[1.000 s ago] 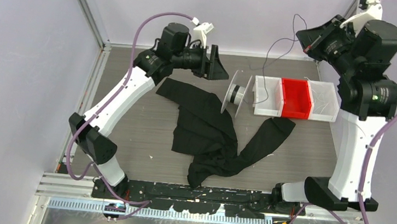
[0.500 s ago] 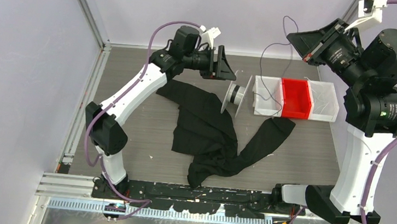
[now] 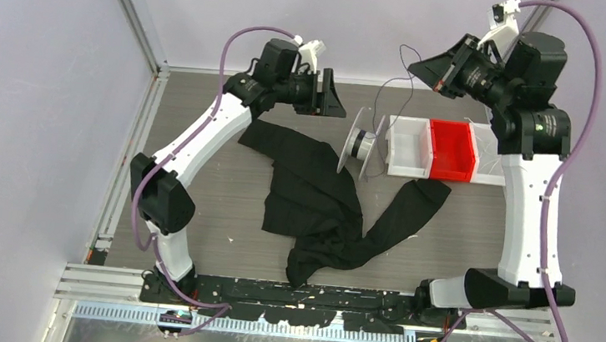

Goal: Wrap the cables

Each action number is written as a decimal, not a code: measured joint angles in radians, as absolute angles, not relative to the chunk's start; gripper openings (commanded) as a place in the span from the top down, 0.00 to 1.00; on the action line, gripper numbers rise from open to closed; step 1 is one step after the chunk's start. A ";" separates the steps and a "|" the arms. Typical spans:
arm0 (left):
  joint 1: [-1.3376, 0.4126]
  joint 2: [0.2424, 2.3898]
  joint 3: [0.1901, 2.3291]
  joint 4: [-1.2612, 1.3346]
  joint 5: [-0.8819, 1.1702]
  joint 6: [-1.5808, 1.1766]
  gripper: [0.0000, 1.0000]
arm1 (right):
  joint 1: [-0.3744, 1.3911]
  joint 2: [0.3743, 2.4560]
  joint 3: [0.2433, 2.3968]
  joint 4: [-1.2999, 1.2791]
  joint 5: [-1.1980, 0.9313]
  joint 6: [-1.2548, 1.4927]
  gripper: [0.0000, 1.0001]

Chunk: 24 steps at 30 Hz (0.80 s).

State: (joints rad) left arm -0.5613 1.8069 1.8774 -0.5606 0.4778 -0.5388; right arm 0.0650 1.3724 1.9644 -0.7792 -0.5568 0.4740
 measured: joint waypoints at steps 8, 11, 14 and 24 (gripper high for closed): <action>-0.502 1.835 1.877 -0.598 0.479 -0.520 0.37 | 0.072 1.473 1.961 -0.679 -0.566 0.493 0.99; -0.505 1.837 1.874 -0.603 0.479 -0.516 0.36 | 0.077 1.514 1.976 -0.666 -0.568 0.496 0.99; -0.506 1.837 1.860 -0.603 0.479 -0.515 0.36 | 0.086 1.549 1.994 -0.661 -0.573 0.496 1.00; -0.508 1.842 1.833 -0.603 0.482 -0.514 0.36 | 0.153 1.617 2.085 -0.659 -0.593 0.486 0.99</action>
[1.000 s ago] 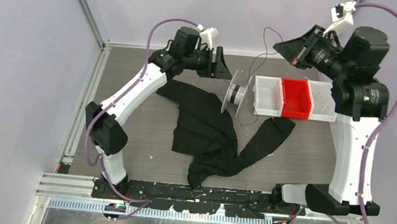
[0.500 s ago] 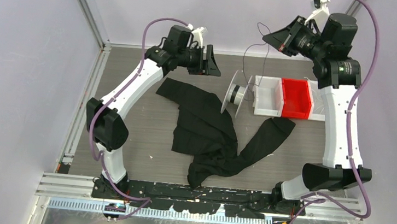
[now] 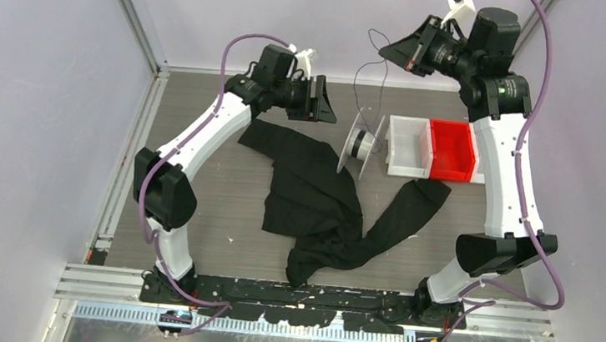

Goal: Wrap the cables

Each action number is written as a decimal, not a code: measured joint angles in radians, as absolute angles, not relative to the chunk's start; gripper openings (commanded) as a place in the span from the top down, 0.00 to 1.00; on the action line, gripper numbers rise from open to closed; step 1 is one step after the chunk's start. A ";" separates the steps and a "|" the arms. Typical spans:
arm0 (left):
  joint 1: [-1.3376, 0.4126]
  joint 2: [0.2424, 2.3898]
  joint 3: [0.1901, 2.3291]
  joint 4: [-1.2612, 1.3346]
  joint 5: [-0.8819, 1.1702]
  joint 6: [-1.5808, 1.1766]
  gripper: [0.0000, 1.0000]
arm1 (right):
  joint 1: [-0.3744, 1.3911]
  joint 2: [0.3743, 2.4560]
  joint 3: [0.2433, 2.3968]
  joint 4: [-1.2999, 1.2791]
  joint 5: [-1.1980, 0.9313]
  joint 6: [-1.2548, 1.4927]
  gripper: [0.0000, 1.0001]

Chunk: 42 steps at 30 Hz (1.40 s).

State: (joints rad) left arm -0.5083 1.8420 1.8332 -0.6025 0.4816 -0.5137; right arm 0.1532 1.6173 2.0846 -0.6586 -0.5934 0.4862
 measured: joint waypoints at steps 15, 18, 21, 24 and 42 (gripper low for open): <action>-0.511 1.880 1.806 -0.590 0.483 -0.512 0.36 | 0.222 1.621 1.991 -0.659 -0.561 0.438 0.99; -0.516 1.879 1.802 -0.581 0.482 -0.512 0.36 | 0.223 1.620 1.959 -0.659 -0.551 0.432 0.99; -0.531 1.880 1.792 -0.575 0.476 -0.511 0.33 | 0.223 1.615 1.931 -0.659 -0.543 0.427 0.99; -0.556 1.880 1.783 -0.572 0.455 -0.495 0.32 | 0.223 1.605 1.911 -0.654 -0.537 0.428 0.99; -0.626 1.840 1.573 -0.399 0.332 -0.411 0.33 | 0.223 1.562 1.882 -0.572 -0.533 0.482 1.00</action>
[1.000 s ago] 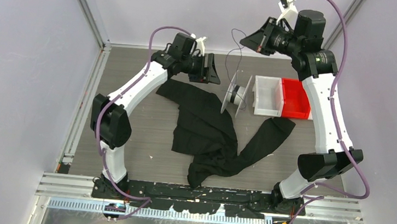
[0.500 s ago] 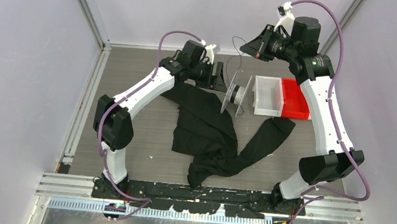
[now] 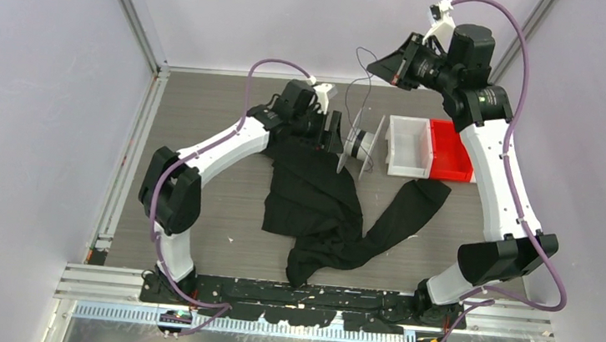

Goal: Wrap the cables

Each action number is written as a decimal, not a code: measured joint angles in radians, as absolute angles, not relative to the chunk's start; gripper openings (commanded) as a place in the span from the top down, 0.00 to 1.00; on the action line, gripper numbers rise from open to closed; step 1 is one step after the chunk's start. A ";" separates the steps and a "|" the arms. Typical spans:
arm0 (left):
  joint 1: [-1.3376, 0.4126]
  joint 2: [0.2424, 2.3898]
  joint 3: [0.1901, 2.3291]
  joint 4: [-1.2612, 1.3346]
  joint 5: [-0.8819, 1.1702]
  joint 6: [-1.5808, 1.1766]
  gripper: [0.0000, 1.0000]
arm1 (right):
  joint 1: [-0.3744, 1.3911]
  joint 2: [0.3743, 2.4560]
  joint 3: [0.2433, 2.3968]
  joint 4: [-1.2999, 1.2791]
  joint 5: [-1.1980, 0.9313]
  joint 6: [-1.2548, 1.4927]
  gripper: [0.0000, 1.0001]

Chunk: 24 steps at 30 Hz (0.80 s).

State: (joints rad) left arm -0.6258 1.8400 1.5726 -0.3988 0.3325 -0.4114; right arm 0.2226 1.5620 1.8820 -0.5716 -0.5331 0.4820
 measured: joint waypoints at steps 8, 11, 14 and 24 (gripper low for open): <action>-0.668 1.834 1.569 -0.332 0.297 -0.439 0.36 | 0.223 1.562 1.864 -0.557 -0.533 0.497 1.00; -0.676 1.834 1.571 -0.325 0.294 -0.450 0.38 | 0.223 1.562 1.863 -0.553 -0.533 0.500 0.99; -0.682 1.834 1.583 -0.325 0.283 -0.462 0.43 | 0.223 1.562 1.860 -0.552 -0.533 0.500 0.99; -0.681 1.859 1.636 -0.305 0.239 -0.472 0.47 | 0.223 1.560 1.845 -0.552 -0.533 0.501 0.99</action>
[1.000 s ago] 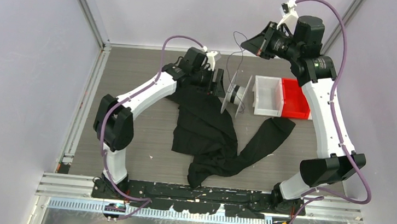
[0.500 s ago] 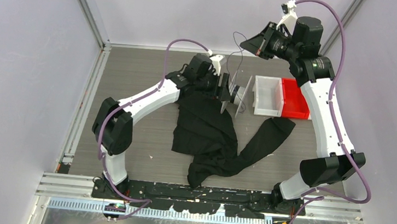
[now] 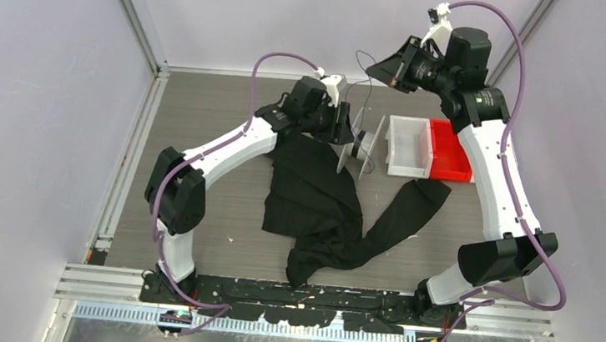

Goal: Wrap the cables

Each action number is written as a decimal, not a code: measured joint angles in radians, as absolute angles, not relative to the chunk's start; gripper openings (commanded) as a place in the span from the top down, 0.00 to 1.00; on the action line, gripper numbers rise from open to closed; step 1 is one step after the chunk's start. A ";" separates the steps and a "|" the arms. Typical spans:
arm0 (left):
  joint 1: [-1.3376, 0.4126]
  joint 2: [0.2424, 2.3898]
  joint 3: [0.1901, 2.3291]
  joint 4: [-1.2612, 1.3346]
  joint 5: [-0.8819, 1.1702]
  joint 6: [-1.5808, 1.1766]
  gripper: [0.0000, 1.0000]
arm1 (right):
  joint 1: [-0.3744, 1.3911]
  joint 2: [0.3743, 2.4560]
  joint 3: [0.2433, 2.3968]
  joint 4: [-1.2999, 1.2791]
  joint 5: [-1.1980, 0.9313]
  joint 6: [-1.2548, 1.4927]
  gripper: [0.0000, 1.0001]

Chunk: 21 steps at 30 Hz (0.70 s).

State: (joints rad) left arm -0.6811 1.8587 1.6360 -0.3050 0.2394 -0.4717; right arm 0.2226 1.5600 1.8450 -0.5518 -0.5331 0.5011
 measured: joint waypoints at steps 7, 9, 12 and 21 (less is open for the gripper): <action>-0.696 1.885 1.636 -0.308 0.197 -0.463 0.47 | 0.223 1.547 1.836 -0.549 -0.533 0.503 0.99; -0.701 1.889 1.638 -0.309 0.184 -0.463 0.47 | 0.223 1.545 1.835 -0.547 -0.533 0.504 0.99; -0.706 1.892 1.647 -0.310 0.175 -0.463 0.44 | 0.223 1.543 1.833 -0.546 -0.533 0.504 0.99; -0.721 1.904 1.683 -0.307 0.134 -0.464 0.46 | 0.223 1.542 1.832 -0.548 -0.532 0.504 0.99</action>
State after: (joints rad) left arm -0.7208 1.9041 1.6829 -0.3065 0.1345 -0.4637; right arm 0.2226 1.5421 1.8320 -0.5476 -0.5323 0.5041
